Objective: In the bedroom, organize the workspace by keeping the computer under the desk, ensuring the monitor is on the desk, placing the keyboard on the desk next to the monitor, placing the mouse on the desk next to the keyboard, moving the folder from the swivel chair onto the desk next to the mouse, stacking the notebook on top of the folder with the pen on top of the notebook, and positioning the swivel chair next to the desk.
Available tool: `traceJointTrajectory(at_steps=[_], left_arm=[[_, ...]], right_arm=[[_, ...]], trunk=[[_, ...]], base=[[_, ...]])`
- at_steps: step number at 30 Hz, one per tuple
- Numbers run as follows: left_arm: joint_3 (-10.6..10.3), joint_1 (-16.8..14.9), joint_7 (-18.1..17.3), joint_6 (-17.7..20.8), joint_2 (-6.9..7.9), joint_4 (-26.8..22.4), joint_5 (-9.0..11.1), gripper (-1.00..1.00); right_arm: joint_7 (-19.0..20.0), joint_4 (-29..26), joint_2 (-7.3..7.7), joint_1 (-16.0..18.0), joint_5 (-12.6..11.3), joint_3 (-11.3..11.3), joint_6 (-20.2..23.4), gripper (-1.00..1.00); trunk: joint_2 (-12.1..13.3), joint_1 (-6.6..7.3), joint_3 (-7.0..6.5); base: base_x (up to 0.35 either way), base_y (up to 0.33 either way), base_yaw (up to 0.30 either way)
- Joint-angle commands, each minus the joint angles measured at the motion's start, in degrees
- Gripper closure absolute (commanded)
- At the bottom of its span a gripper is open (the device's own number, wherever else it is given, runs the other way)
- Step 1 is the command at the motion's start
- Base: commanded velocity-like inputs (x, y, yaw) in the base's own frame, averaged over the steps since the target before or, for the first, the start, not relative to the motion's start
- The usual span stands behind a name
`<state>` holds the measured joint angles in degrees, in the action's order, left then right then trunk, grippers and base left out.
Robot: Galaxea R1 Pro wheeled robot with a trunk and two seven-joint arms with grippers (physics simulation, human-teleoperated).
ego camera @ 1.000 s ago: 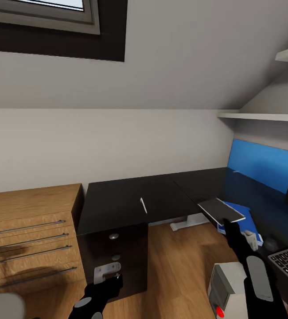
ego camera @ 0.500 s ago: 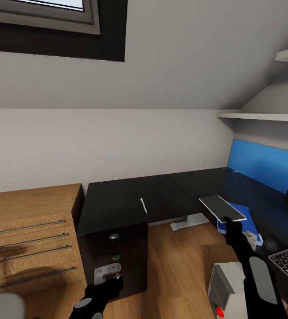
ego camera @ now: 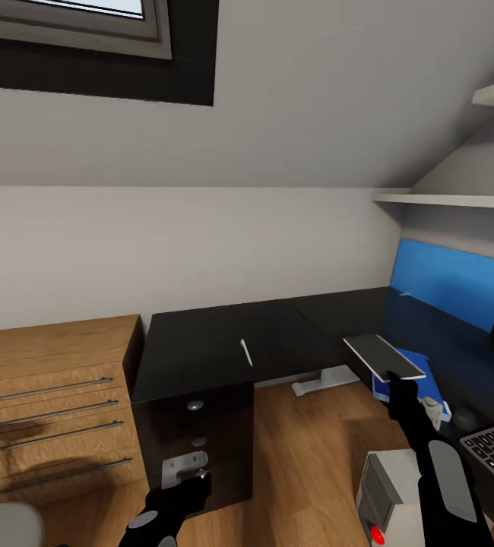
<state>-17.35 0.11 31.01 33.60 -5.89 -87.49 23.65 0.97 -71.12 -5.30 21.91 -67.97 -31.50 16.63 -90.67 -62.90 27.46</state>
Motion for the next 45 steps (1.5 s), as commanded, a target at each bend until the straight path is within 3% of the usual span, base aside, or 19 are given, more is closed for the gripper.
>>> traceJointTrajectory(at_steps=[1, 10, 34, 45], left_arm=[[-0.1, 0.0, 0.5, 0.1, 0.0, -0.1, 0.6, -1.0], [-0.1, 0.0, 0.5, 0.1, -0.02, -0.1, 0.6, -1.0], [-0.5, 0.0, 0.5, 0.0, 0.0, -0.1, 0.6, -1.0], [-0.5, 0.0, 0.6, 0.0, 0.0, -0.1, 0.6, -1.0]], right_arm=[[0.3, 0.0, -0.07, 0.1, -0.5, -0.2, 0.2, 1.0], [-0.4, 0.2, -0.05, 0.1, -0.3, -0.2, -3.4, 1.0], [-0.9, 0.5, 0.04, 0.1, -0.1, -0.2, -3.8, 1.0], [-3.1, 0.8, -0.03, 0.1, 4.3, 0.0, -4.9, 1.0]], trunk=[[0.0, 0.0, 0.05], [0.0, 0.0, 0.13], [0.0, 0.0, 0.42], [0.0, 0.0, 0.42]], base=[[0.0, 0.0, 0.0], [0.0, 0.0, -0.027], [0.0, 0.0, -0.061], [0.0, 0.0, 0.0]])
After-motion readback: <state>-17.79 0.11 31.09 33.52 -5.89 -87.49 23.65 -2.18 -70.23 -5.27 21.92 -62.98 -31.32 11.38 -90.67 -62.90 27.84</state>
